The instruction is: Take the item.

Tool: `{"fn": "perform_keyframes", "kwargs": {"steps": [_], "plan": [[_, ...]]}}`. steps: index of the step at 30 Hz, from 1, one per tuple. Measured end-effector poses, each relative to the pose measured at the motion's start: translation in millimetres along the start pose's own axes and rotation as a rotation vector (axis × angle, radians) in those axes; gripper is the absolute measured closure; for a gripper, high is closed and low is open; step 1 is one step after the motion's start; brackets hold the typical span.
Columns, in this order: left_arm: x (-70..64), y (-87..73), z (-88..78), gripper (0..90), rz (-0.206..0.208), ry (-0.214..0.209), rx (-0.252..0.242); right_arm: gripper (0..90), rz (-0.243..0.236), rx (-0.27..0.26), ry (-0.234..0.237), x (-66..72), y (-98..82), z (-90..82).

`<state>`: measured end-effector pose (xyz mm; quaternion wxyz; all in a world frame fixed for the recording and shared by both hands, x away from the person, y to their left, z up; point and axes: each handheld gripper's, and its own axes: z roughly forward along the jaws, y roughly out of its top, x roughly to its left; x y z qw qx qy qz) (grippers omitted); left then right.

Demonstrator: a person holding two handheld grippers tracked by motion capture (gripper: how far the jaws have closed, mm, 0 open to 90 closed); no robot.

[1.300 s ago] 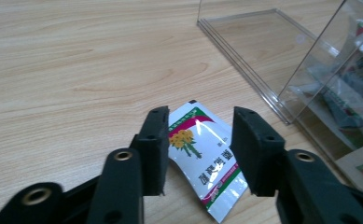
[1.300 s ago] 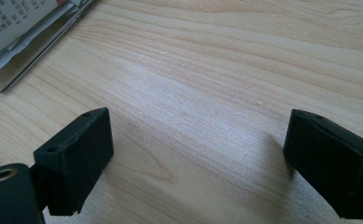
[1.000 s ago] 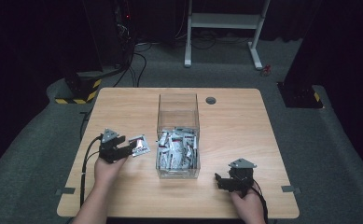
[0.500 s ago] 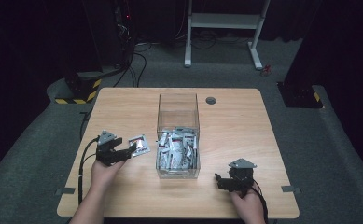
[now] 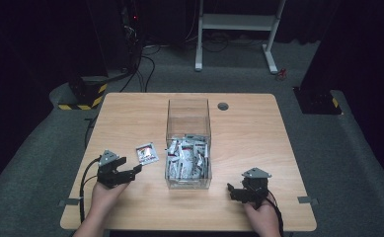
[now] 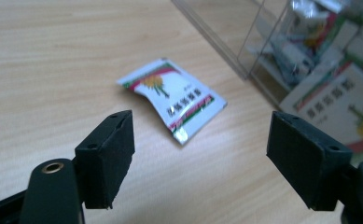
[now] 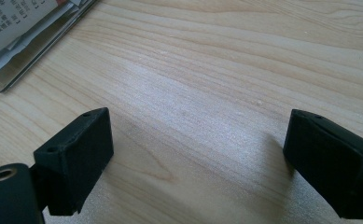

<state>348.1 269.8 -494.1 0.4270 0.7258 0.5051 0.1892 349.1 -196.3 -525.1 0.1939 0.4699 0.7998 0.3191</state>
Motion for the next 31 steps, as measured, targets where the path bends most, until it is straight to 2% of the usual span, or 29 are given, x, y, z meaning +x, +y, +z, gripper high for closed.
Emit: {"fn": "perform_keyframes", "kwargs": {"steps": [5, 8, 13, 17, 20, 31], "plan": [[-5.9, -19.5, -2.0, 23.3, 0.058, 0.029, 0.084, 8.1, -0.002, -0.001, 0.0, 0.0, -0.1, -0.1], [-8.0, -30.6, -4.3, 22.2, 0.074, 0.032, 0.115, 8.1, -0.002, -0.001, 0.0, 0.0, -0.2, -0.1], [-12.5, -49.9, -8.2, 16.9, 0.146, 0.062, 0.15, 8.1, 0.002, -0.001, 0.0, 0.4, -0.3, -0.2], [-16.8, -52.3, -7.6, 14.7, 0.149, 0.076, 0.139, 8.1, 0.004, -0.002, 0.0, 0.5, -0.3, -0.2], [-18.3, -51.9, -7.1, 14.7, 0.16, 0.075, 0.141, 8.1, 0.004, -0.002, 0.0, 0.5, -0.3, -0.2], [-18.8, -52.1, -6.9, 14.5, 0.152, 0.07, 0.142, 8.0, 0.002, -0.002, -0.003, 1.6, 0.2, 0.2]]}}
